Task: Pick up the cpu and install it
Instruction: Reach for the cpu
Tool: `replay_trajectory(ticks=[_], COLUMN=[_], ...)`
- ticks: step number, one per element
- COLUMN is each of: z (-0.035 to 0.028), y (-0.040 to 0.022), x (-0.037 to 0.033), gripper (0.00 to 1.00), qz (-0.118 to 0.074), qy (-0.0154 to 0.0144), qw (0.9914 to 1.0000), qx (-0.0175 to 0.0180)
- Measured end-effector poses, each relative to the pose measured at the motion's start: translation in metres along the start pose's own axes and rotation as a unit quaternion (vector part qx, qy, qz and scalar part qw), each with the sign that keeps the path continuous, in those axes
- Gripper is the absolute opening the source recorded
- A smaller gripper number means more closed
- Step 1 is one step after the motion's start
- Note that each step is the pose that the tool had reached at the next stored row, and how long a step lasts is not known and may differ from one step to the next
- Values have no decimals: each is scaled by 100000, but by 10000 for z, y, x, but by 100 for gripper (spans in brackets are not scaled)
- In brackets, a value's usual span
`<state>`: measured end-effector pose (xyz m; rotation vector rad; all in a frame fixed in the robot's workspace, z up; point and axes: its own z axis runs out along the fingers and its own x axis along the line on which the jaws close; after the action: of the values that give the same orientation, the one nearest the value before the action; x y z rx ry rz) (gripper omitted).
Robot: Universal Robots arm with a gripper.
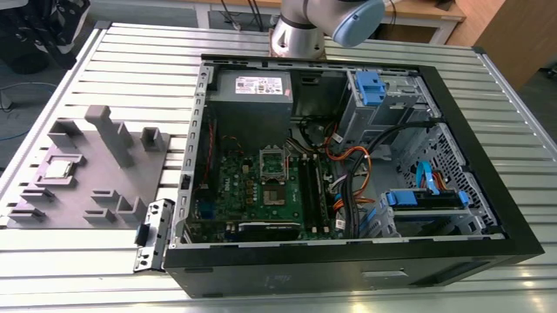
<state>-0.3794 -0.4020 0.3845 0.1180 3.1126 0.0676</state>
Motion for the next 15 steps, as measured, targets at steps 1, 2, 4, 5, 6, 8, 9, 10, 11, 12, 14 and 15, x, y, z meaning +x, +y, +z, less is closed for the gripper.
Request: replay_trajectory(ticks=[1, 2, 4, 5, 6, 8, 9, 10, 11, 12, 14, 15], z=[5, 12, 26, 34, 44, 64, 76, 87, 100, 113, 139, 150], y=[-3, -6, -12, -15, -17, -21, -24, -27, -29, -31, -36, -37], x=[7, 15, 32, 40, 49, 65, 76, 85, 93, 102, 122, 131], gripper=[11, 11, 11, 11, 11, 11, 11, 11, 11, 11, 11, 11], qz=[2, -1, 1, 2, 3, 4, 3, 0, 2, 2, -1, 3], qy=[-1, -4, -7, -10, -9, 5, 5, 8, 7, 15, 29, 32], qw=[100000, 100000, 100000, 100000, 100000, 100000, 100000, 100000, 100000, 100000, 100000, 100000], qx=[0, -2, -1, -5, -6, 1, 1, 0, -4, -1, 4, 2])
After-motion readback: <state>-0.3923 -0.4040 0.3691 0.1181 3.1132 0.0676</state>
